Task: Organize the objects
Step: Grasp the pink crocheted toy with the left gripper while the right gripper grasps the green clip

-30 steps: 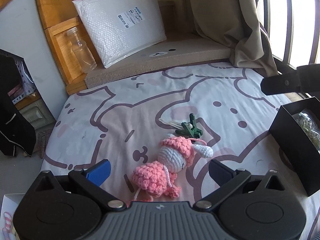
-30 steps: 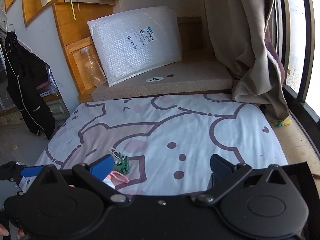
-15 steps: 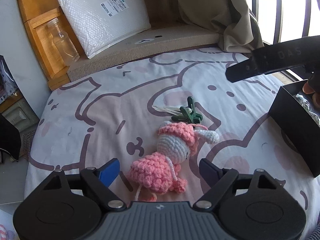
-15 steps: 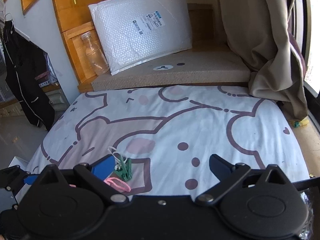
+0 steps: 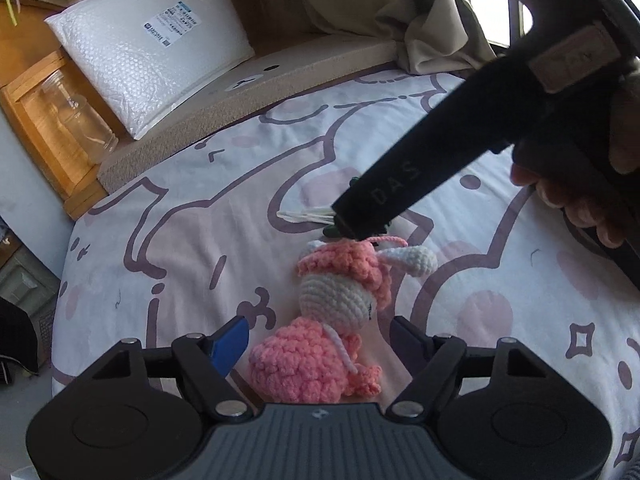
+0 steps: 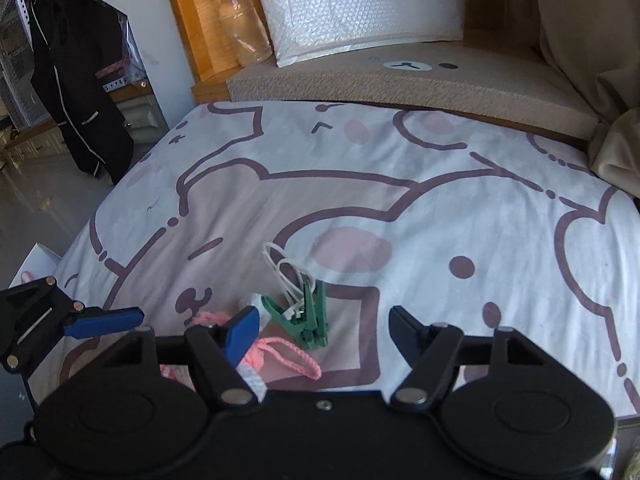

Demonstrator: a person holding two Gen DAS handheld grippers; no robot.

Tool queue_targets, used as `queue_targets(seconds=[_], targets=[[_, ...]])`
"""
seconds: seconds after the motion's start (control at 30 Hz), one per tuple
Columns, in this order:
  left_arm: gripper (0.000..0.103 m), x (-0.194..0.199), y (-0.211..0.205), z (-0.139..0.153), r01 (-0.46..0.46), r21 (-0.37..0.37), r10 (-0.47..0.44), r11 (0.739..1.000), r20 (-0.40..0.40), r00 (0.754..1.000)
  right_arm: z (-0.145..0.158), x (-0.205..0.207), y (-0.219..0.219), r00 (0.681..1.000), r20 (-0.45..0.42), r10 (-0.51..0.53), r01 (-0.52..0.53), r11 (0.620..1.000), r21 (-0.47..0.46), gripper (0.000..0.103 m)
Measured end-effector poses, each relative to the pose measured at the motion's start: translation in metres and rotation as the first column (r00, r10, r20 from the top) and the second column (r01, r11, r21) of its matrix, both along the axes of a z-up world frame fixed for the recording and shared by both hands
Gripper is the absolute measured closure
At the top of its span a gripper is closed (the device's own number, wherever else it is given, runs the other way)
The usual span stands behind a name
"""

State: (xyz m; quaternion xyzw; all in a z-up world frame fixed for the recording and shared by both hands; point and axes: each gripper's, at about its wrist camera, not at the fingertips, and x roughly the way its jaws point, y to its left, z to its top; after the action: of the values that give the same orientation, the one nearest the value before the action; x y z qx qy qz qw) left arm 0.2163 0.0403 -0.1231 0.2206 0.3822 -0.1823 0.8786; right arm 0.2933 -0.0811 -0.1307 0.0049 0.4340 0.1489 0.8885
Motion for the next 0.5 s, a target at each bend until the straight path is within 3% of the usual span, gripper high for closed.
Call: queue_targets(seconds=[0.17,0.37,0.5], targets=[[0.029,0.003,-0.007,-0.006,0.047,0.039,-0.047,0.998,-0.017,0.999,-0.007,0.010,0.008,0.999,-0.046,0.016,-0.017,1.000,-0.021,0.044],[0.036,0.015,-0.004,-0.009,0.039,0.035,-0.037,0.999,-0.059,0.998,-0.015,0.017,0.015,0.996,-0.091,0.000,-0.005,0.998,-0.061,0.057],[0.037,0.022,-0.001,-0.009,0.032,0.027,-0.030,0.999,-0.078,0.997,-0.017,0.021,0.020,0.996,-0.092,-0.009,0.001,0.996,-0.090,0.058]])
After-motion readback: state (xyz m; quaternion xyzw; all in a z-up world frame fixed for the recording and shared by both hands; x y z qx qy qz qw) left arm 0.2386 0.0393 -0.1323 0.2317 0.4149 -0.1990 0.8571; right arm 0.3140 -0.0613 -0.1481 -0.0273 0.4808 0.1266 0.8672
